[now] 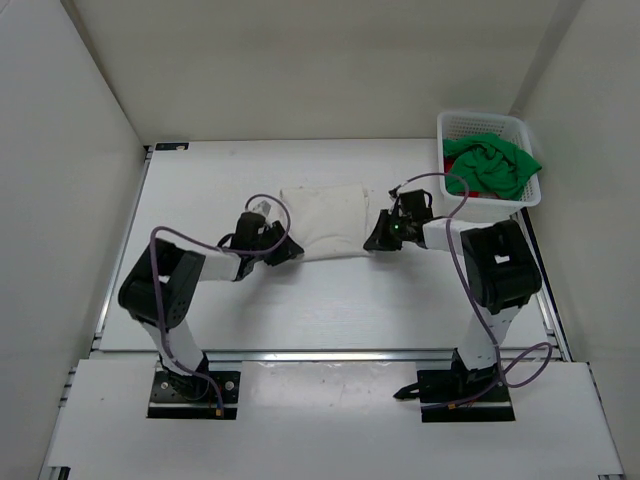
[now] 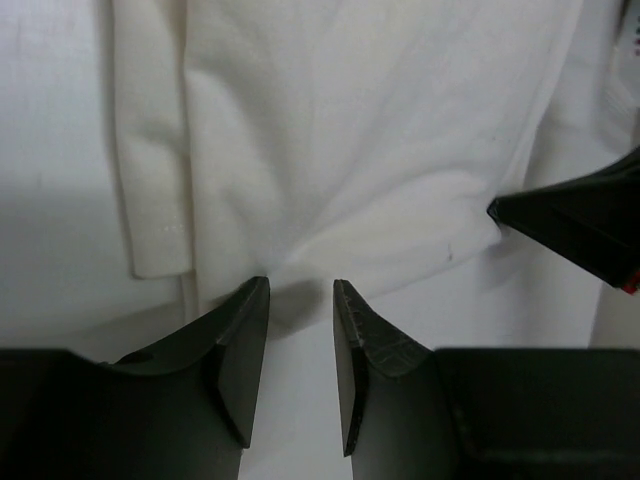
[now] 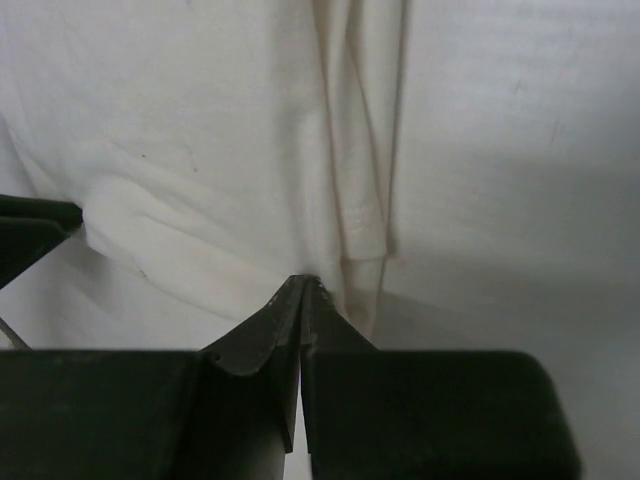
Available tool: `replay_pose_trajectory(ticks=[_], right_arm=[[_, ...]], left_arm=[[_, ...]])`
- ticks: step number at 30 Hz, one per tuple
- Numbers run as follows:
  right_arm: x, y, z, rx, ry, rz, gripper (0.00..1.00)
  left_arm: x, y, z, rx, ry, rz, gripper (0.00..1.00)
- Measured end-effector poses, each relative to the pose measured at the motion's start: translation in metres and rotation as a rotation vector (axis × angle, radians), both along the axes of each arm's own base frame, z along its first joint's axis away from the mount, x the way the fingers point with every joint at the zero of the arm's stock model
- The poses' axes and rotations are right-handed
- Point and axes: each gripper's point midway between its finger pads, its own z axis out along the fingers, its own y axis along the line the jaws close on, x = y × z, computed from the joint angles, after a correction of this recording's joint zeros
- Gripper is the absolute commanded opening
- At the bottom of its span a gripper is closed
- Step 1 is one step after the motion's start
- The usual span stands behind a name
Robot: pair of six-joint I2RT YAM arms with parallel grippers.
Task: Fold and stack the t-shirts
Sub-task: Smooth out wrinkles on the folded tshirt
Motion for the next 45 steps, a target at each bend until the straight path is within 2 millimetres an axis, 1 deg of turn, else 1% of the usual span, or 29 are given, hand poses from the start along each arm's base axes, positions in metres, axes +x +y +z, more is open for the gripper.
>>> replay_pose_trajectory(ticks=[3,4,5,6,8,10,12,13,15,16,17,18,20,22,24,26,27,28,29,32,34,35,38,39,41,43,45], right_arm=[[-0.021,-0.002,0.002,-0.001,0.001,0.013,0.01],[-0.027,-0.002,0.004,-0.003,0.005,0.017,0.04],[-0.032,-0.004,0.006,-0.004,0.008,0.017,0.09],[-0.033,-0.005,0.010,-0.006,0.004,0.018,0.10],[-0.033,-0.005,0.020,-0.008,-0.017,0.025,0.10],[-0.027,-0.003,0.035,-0.004,-0.049,0.037,0.04],[-0.011,0.003,0.054,0.007,-0.095,0.052,0.00],[-0.001,0.007,0.065,0.017,-0.120,0.063,0.00],[0.025,0.020,0.084,0.046,-0.183,0.087,0.00],[0.036,0.025,0.089,0.060,-0.200,0.097,0.00],[0.049,0.031,0.093,0.078,-0.216,0.110,0.00],[0.060,0.036,0.094,0.092,-0.224,0.120,0.00],[0.077,0.044,0.085,0.113,-0.213,0.136,0.00],[0.093,0.047,0.069,0.121,-0.179,0.142,0.00],[0.108,0.046,0.048,0.117,-0.138,0.136,0.00],[0.115,0.040,0.027,0.109,-0.097,0.123,0.01],[0.115,0.037,0.018,0.106,-0.074,0.116,0.00],[0.113,0.034,0.011,0.107,-0.050,0.110,0.00],[0.112,0.032,0.008,0.113,-0.036,0.106,0.01],[0.114,0.029,0.010,0.116,-0.035,0.104,0.00],[0.116,0.028,0.012,0.111,-0.036,0.102,0.00],[0.117,0.028,0.013,0.108,-0.038,0.102,0.01],[0.117,0.030,0.018,0.098,-0.039,0.110,0.25],[0.117,0.032,0.020,0.096,-0.042,0.116,0.29],[0.117,0.035,0.027,0.092,-0.057,0.125,0.40],[0.114,0.037,0.041,0.081,-0.077,0.130,0.45],[0.109,0.039,0.064,0.072,-0.122,0.130,0.46]], left_arm=[[-0.039,0.011,0.001,-0.042,0.021,0.004,0.47],[-0.049,0.014,0.003,-0.049,0.027,0.005,0.48],[-0.055,0.017,0.005,-0.051,0.030,0.006,0.48],[-0.059,0.019,0.008,-0.053,0.032,0.008,0.49],[-0.058,0.020,0.021,-0.062,0.011,0.012,0.50],[-0.048,0.017,0.040,-0.070,-0.029,0.012,0.50],[-0.027,0.014,0.063,-0.077,-0.080,0.020,0.49],[-0.014,0.011,0.076,-0.087,-0.109,0.022,0.49],[0.013,0.007,0.096,-0.104,-0.158,0.032,0.47],[0.026,0.006,0.103,-0.113,-0.173,0.036,0.47],[0.039,0.007,0.104,-0.116,-0.179,0.044,0.47],[0.052,0.010,0.102,-0.115,-0.178,0.057,0.48],[0.072,0.019,0.087,-0.098,-0.152,0.086,0.47],[0.088,0.031,0.064,-0.074,-0.103,0.113,0.47],[0.100,0.043,0.040,-0.058,-0.048,0.137,0.46],[0.110,0.057,0.016,-0.045,0.003,0.162,0.46],[0.112,0.063,0.007,-0.041,0.025,0.174,0.46],[0.113,0.067,0.003,-0.061,0.038,0.174,0.47],[0.115,0.072,0.004,-0.069,0.038,0.180,0.49],[0.118,0.082,0.004,-0.083,0.029,0.202,0.56],[0.116,0.087,0.006,-0.112,0.024,0.217,0.63],[0.112,0.089,0.008,-0.119,0.019,0.223,0.64],[0.099,0.094,0.018,-0.110,0.007,0.239,0.68],[0.096,0.095,0.022,-0.095,-0.002,0.245,0.68],[0.094,0.096,0.035,-0.055,-0.042,0.245,0.69],[0.093,0.093,0.046,-0.014,-0.085,0.235,0.69],[0.088,0.086,0.048,0.029,-0.108,0.211,0.67]])
